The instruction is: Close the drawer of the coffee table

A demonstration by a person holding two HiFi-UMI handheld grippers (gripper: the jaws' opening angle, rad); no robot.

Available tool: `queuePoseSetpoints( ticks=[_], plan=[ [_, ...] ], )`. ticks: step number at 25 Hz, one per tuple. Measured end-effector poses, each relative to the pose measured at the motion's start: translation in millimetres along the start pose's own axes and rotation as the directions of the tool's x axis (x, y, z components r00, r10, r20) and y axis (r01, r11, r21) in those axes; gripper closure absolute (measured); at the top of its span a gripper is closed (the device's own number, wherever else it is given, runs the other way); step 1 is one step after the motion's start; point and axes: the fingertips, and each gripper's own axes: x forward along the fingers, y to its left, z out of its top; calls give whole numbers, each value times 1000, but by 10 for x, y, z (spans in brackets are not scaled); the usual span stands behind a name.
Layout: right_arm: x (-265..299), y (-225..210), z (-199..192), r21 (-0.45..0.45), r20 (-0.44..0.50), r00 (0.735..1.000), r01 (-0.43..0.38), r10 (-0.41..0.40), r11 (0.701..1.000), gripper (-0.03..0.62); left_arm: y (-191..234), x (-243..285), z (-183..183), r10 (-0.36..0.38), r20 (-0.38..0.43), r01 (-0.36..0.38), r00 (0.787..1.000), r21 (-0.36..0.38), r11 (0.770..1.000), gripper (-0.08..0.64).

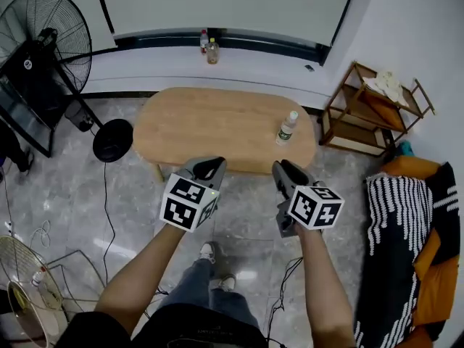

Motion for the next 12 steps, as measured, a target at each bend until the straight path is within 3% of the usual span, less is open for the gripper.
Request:
queuePoseSetpoints(
  ticks=[3,8,12],
  plan=[
    [-237,293,260,-104,-22,1000,-9,7,995,508,-91,-248,289,22,3,-22,1000,13,1000,554],
    [-592,665,543,-180,-13,1000,-12,9,984,530,-271,-572,634,16,19,-17,1000,23,1000,554],
    [-745,774,793,-250,30,1000,16,-9,968,589,-233,-772,805,44,58,-46,997,33,998,554]
  ],
)
